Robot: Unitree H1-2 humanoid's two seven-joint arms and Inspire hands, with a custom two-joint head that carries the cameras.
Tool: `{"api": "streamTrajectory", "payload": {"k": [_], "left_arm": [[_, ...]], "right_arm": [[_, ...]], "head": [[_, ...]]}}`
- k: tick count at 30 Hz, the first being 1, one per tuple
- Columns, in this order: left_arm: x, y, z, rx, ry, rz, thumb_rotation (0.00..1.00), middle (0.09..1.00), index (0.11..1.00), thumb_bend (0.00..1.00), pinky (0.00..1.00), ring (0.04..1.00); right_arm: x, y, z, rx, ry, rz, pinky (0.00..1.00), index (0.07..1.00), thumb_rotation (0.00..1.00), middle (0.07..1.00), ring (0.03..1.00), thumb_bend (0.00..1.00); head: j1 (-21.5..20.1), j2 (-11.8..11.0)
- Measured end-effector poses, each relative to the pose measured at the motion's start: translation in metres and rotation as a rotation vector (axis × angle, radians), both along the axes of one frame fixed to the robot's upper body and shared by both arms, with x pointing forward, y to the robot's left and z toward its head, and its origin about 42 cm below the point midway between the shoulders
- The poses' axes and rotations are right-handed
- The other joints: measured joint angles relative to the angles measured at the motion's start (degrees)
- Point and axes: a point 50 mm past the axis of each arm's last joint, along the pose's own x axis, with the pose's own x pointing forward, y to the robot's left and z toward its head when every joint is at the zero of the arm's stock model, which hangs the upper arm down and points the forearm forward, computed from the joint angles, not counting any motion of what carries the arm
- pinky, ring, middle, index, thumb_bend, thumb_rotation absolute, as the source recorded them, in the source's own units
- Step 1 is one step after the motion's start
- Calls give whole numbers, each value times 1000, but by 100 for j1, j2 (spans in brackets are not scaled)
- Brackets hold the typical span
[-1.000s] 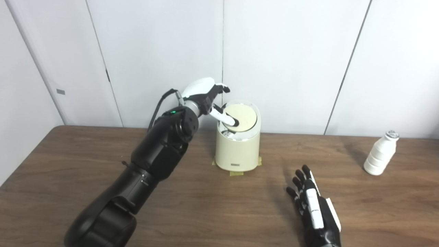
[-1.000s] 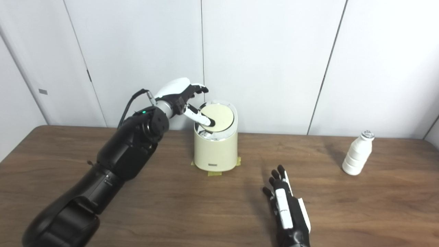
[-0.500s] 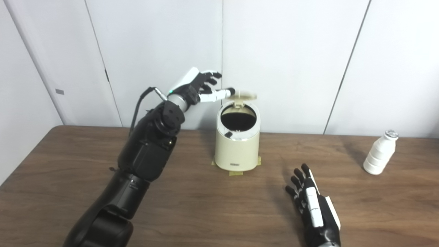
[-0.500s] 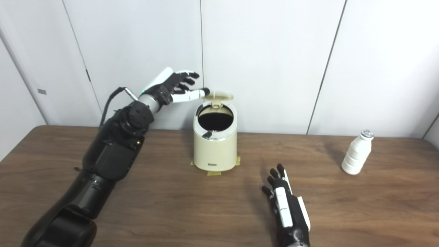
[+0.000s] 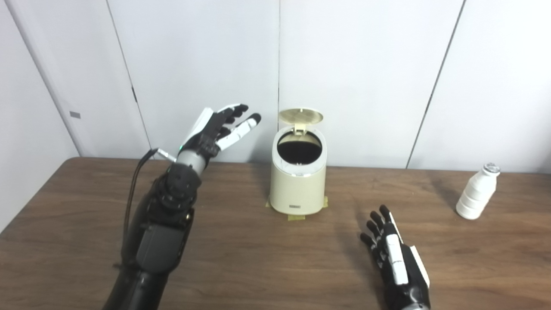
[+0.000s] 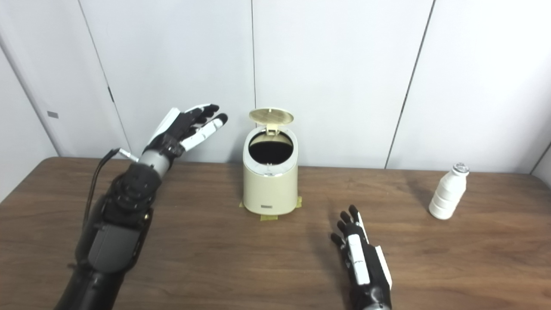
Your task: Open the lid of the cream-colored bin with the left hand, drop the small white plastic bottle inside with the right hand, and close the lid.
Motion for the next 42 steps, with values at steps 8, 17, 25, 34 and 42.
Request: {"api": "streamTrajectory", "payload": {"k": [8, 17, 25, 34, 42], "left_arm": [[-36, 7, -28, -182, 3, 13, 847, 897, 906, 606, 858, 874], [-70, 22, -49, -271, -7, 85, 770, 883, 892, 549, 839, 860], [-101, 5, -91, -319, 67, 106, 747, 877, 892, 517, 840, 865], [-111, 7, -103, -356, 54, 130, 807, 876, 911, 498, 834, 850], [-116, 19, -119, -393, 91, 162, 745, 877, 905, 475, 846, 854]], "right_arm": [[-1, -9, 0, -3, -2, 10, 905, 1000, 881, 978, 974, 546], [-5, -20, 3, -7, 4, -11, 845, 1000, 845, 955, 953, 559], [-4, -37, 20, -84, -10, -18, 876, 1000, 855, 957, 941, 589], [-1, -63, 38, -116, -42, -120, 772, 988, 764, 933, 897, 518], [6, -91, 47, -155, -67, -198, 728, 1000, 651, 935, 902, 478]], "head": [[9, 44], [-122, 167], [-439, 272], [-800, 422], [-1686, 545]]}}
